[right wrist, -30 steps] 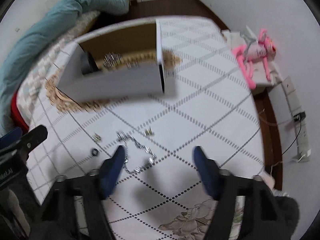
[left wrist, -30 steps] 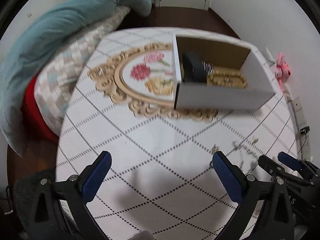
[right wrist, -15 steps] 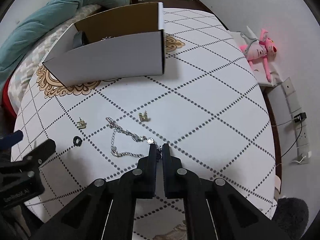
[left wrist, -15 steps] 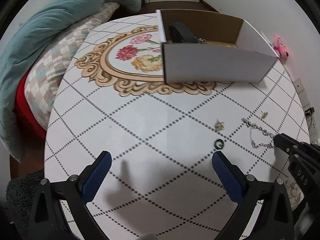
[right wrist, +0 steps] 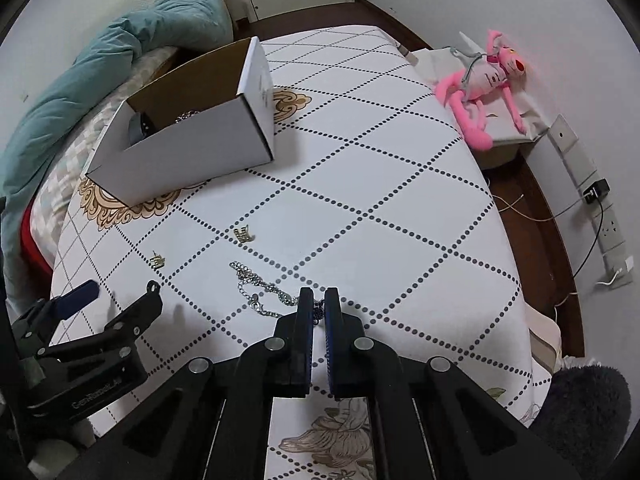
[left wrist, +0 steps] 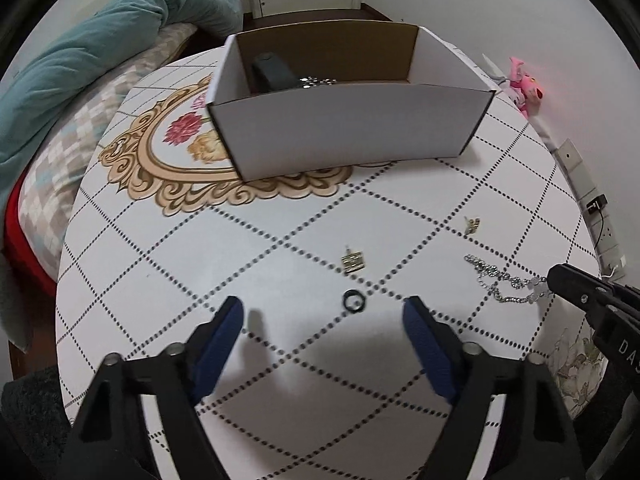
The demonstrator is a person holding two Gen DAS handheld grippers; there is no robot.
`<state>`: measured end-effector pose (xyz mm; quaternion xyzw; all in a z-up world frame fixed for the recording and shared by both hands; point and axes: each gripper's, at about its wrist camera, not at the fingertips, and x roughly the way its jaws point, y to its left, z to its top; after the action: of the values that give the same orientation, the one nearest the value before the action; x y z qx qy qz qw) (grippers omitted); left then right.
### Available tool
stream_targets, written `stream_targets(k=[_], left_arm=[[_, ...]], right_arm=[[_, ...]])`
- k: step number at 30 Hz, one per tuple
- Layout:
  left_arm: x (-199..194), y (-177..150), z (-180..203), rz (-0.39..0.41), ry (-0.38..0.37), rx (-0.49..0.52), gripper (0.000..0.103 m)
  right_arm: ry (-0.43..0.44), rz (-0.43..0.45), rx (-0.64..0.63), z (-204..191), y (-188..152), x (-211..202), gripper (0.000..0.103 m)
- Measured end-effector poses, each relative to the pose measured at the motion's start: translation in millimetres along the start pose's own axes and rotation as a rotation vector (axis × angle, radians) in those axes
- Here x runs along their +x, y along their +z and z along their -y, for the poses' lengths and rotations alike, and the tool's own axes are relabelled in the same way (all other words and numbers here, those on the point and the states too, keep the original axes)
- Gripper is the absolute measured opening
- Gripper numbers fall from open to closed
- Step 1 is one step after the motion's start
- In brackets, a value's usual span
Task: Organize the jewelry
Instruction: 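Grasp the silver charm bracelet with the right tool while the left tool grasps a black ring, then carry the bracelet and ring into the box and open both tools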
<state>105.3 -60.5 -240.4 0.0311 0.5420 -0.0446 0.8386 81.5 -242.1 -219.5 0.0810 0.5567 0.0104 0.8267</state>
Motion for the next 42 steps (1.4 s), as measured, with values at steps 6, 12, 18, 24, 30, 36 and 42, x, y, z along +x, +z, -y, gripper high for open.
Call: stream_targets(k=[6,12,18,24,30,36,42], left_arm=[[5.7,3.4,5.5,-0.012,-0.016,0.025,0.019],[6.4,4.5,8.3,-0.003,-0.026,0.036,0.01],[-2.5,4.1,7.0,0.004,-0.057,0.02,0.01],[-44.2,23.3,-5.7,0.055,-0.134,-0.024,0.01],[-87.5,73.3,-25.4,0.105,-0.232,-0.07,0.01],[-92.7,134.7,-38.6,0.123,-0.228,-0.048,0.01],[-60.3,175.1,-57.2,0.067,-0.215,-0.083,0.01]], right_arm=[[-0.005,0.004,0.0,-0.1,1.5,-0.2,0.005],[-0.007,0.0,-0.005,-1.4,0.9,-0.6,0.005],[0.04,0.022,-0.006,-5.0,4.1,-15.9,0.006],[0.133,0.065,-0.03,-15.7,24.6,-49.9,0.005],[0.201,0.141,-0.08,-30.3,66.0,-94.8,0.005],[0.237,0.202,-0.157,-57.6,126.3,-113.9,0.005],[0.229,0.17,-0.208,-85.4,179.2,-86.9,0.005]])
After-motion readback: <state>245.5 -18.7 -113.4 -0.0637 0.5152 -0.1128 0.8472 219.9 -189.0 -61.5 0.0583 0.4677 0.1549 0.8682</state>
